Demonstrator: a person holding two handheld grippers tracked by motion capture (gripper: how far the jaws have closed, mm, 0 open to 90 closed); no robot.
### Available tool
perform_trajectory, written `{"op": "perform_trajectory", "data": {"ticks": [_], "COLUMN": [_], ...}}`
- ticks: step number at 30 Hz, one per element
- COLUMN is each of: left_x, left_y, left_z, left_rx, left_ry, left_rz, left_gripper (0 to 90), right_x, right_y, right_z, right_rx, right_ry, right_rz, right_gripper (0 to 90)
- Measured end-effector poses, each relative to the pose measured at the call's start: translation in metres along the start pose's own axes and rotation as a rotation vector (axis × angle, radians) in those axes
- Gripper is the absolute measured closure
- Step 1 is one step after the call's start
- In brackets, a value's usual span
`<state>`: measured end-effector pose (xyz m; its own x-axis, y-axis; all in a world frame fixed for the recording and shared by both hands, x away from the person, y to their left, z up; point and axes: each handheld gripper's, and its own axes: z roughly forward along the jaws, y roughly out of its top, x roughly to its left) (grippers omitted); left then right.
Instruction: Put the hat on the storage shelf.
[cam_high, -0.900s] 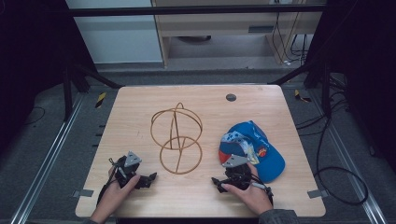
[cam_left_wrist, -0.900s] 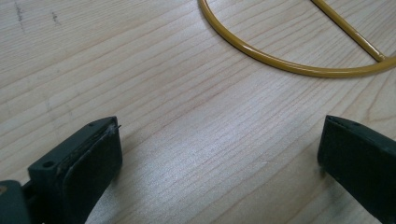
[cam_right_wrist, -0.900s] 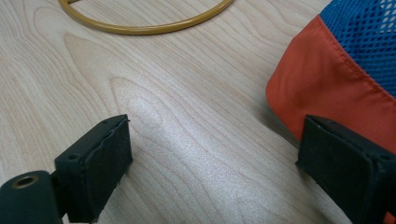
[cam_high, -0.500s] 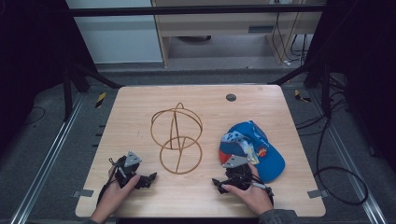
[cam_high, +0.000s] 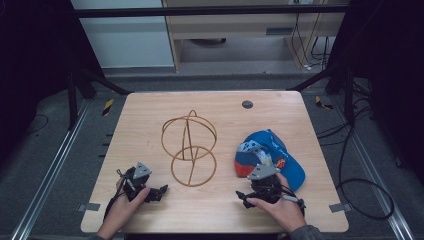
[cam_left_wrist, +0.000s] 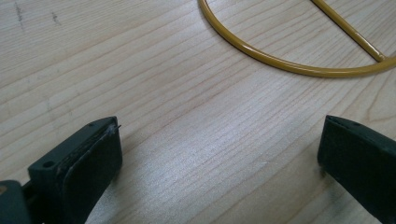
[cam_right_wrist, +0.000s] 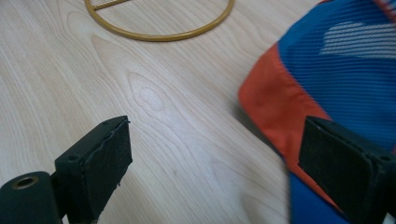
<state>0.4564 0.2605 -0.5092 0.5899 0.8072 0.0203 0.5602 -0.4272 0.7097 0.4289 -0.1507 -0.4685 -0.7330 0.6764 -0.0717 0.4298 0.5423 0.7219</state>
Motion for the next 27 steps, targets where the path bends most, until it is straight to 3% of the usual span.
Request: {"op": "perform_trajectory", "data": {"ticks": [3,14,15,19,24,27], "left_x": [0.0,0.0,0.0,0.0,0.0,0.0], "left_y": [0.0,0.0,0.0,0.0,0.0,0.0], "left_z": [0.0,0.0,0.0,0.0,0.0,0.0], "left_rx": [-0.003,-0.002,-0.002,-0.002,-0.002,-0.002], "left_ry": [0.0,0.0,0.0,0.0,0.0,0.0], "left_rz": [-0.002,-0.002,-0.002,-0.002,-0.002,-0.002], "left_gripper": [0.0,0.0,0.0,0.0,0.0,0.0], "right_x": [-0.011,-0.056,-0.066,-0.086,-0.105,-0.112], "right_y": [0.008,0.024,0.026,0.03,0.038,0.043], "right_z": [-0.022,-0.066,-0.07,-0.071,-0.059,-0.05], "right_rx": [0.038,0.095,0.111,0.155,0.203,0.24], "right_ry": [-0.021,-0.108,-0.124,-0.154,-0.131,-0.128], "right_rz": [-0.033,-0.043,-0.039,-0.004,0.047,0.052], "right_gripper": [13.8,29.0,30.0,33.2,35.9,35.9]}}
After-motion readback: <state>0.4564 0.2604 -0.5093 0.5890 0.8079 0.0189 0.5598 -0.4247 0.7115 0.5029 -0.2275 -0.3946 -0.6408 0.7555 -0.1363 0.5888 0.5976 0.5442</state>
